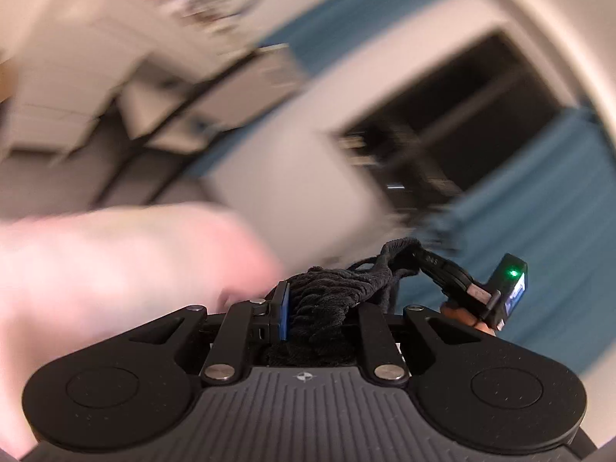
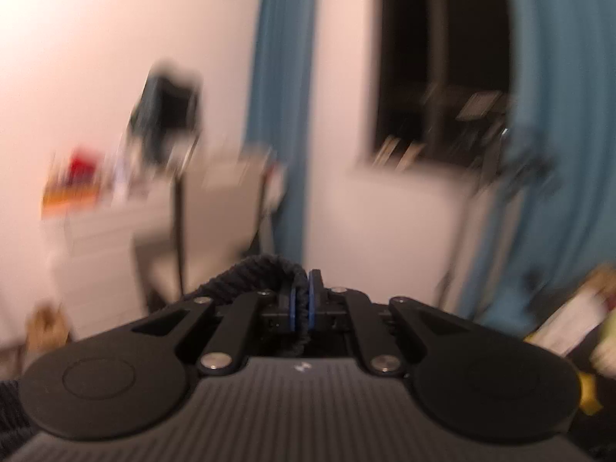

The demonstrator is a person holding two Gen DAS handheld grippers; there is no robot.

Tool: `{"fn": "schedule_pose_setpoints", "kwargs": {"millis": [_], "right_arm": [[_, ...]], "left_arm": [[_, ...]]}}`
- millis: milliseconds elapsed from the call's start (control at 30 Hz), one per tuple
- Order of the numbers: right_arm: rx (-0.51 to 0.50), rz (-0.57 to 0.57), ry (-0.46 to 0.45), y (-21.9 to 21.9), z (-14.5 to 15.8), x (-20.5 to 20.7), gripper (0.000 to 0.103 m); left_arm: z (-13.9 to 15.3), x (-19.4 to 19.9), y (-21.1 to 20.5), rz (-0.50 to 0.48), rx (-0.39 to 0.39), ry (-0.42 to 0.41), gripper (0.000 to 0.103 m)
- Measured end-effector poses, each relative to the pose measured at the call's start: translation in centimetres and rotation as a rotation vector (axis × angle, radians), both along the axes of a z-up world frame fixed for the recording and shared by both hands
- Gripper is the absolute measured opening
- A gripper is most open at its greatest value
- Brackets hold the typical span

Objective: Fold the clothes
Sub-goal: 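Lift the ribbed cuff with the left gripper while the right gripper holds fabric, then lower the dark pants onto the bed and open both grippers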

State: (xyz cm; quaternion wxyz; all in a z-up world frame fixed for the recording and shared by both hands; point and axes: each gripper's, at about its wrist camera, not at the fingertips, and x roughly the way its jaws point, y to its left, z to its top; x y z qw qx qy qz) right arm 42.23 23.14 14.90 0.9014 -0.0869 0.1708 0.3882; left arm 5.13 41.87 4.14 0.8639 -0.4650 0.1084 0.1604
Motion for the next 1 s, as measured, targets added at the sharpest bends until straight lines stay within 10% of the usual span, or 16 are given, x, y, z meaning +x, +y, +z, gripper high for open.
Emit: {"fn": "schedule_pose_setpoints", "kwargs": {"millis": [267,400,533,700,1000], "right_arm": [[-0.164,0.107,0.148,11.7,-16.2,0.5,0.011],[-0.145,0.129,0.162,10.9,-16.4,0.5,0.023],[-0.093,0.152,0.182,6.9,-14.3,0.1,0.080],[-0.010,0.174,0.216,0.2,-10.7,-1.7,0.082],[0.137,0.009,0.199,-24.4,-3.7,-14.7,0.083]], "left_arm": [[-8.4,-0.8,7.9,0.063,-0.056,0.143,0.020],[-8.7,-1.3,7.4,0.043,-0.046,0.131,0.036],[-8.0,-1.7,5.3,0.043,-0.005,0.147,0.080],[-7.3,-3.1,3.9,0.028,0.043,0.160,0.088],[-2.6,-4.6,-6.2,-0.117,0.203,0.200,0.090]]}}
